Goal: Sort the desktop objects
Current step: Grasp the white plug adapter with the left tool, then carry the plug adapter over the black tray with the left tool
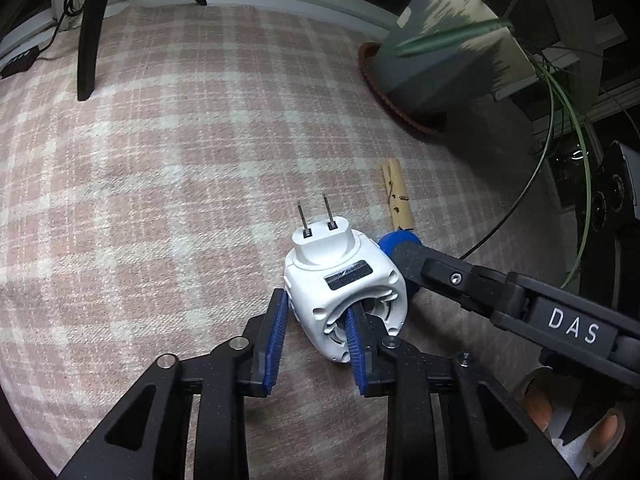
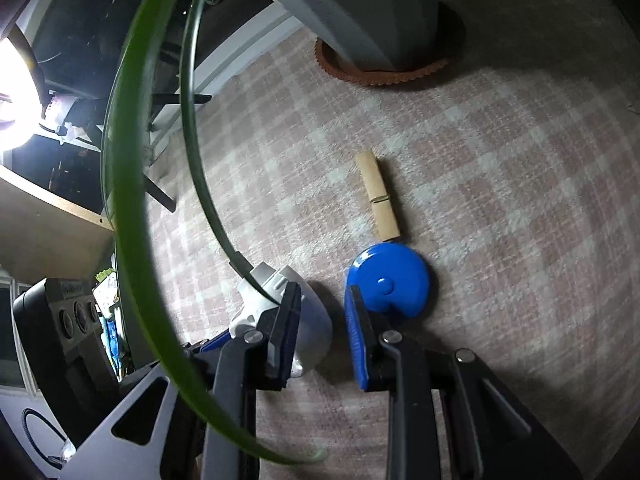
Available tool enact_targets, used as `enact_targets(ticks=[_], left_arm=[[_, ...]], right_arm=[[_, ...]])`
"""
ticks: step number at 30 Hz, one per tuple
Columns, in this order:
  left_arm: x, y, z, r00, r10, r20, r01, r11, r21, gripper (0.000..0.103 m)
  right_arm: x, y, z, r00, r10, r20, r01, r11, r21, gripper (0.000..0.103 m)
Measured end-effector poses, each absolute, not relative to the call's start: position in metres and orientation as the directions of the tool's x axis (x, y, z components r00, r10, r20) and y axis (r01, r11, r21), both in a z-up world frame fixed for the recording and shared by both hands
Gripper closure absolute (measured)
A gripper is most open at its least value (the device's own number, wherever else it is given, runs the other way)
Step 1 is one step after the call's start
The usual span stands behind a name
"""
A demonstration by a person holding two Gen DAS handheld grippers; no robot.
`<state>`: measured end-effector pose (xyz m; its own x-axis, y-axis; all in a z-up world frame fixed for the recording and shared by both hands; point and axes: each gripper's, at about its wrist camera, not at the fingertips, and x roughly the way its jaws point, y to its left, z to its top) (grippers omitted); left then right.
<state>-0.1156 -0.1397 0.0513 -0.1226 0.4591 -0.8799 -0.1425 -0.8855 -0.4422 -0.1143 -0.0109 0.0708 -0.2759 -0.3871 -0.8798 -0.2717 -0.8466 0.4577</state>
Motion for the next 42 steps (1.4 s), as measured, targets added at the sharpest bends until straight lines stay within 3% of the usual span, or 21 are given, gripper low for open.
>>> enact_targets(ticks=[7, 21, 32, 42], left_arm=[[-0.11, -0.151, 0.054, -0.124, 0.461, -0.879, -0.113, -0.886, -0.449, 0.077], [-0.094, -0.198, 0.093, -0.191, 0.459, -0.868, -0.066, -0.888, -0.455, 0.077], [-0.061, -0.29, 0.151, -0.331, 0.424, -0.843, 0.042, -0.886, -0.462, 0.077], [-0.043, -0.392, 0.179, -0.453, 0.303, -0.838, 0.19, -0.886, -0.423, 0.077]], right_arm=[[-0.116, -0.012, 0.064, -0.282, -0.404, -0.87, -0.334, -0.809, 0.484, 0.079], [-0.115, -0.068, 0.108, -0.301, -0.493, -0.816, -0.187, -0.809, 0.558, 0.079], [-0.124, -0.144, 0.142, -0.284, -0.579, -0.764, -0.051, -0.787, 0.615, 0.079], [-0.131, -0.271, 0.18, -0.214, -0.632, -0.745, 0.134, -0.774, 0.618, 0.079]])
